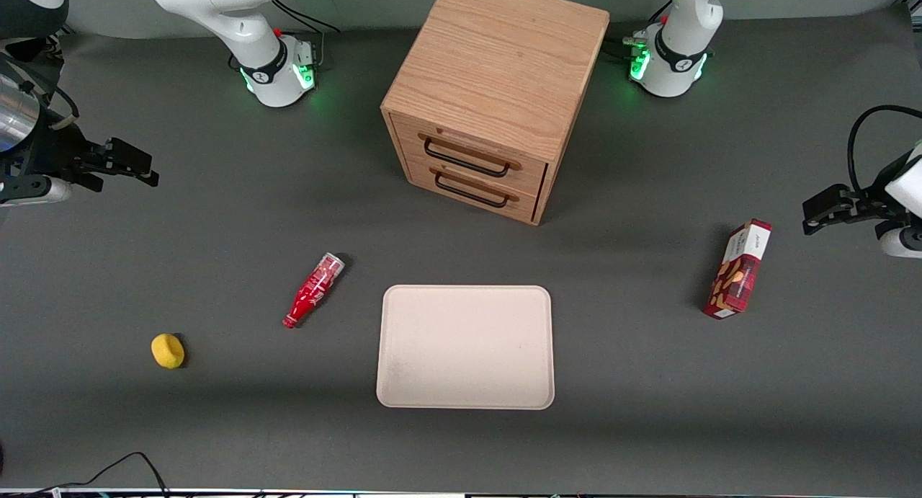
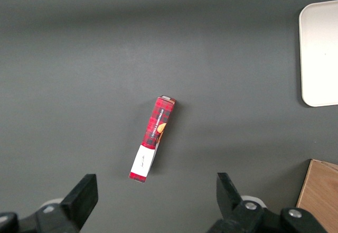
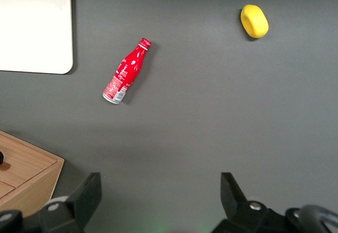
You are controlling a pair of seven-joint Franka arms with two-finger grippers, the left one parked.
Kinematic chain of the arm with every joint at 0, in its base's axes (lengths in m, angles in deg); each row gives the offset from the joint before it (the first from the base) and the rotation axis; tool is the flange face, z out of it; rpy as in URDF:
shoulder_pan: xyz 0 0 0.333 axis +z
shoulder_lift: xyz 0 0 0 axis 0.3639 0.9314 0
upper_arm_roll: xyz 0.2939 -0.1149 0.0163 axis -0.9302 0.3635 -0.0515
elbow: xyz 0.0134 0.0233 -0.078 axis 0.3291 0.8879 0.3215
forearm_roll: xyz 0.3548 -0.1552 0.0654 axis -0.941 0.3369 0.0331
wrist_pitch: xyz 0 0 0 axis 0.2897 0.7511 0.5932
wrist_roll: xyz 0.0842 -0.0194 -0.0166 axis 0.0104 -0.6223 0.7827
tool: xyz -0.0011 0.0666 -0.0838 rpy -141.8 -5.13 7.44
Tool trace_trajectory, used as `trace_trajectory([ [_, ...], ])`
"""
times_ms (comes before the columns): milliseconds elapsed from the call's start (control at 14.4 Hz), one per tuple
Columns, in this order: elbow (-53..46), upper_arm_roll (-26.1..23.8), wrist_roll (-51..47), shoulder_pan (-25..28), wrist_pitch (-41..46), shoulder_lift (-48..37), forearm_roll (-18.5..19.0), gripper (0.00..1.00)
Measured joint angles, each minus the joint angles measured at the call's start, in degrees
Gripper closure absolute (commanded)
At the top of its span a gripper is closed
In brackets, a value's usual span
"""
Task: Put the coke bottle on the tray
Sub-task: 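Move the open right gripper down over the red Coca-Cola bottle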
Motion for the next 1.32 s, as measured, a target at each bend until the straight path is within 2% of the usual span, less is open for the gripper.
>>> trace_trajectory([
  [487, 0.0, 0.0, -1.3, 0.0, 0.0, 0.9, 0.0, 0.0],
  [696, -0.1, -1.2, -9.5, 0.1, -1.4, 3.8, 0.0, 0.0],
  [1114, 0.5, -7.5, -21.8, 0.4, -9.9, 12.3, 0.0, 0.0],
  [1323, 5.6, -9.3, -26.5, 0.4, -20.0, 15.3, 0.0, 0.0],
])
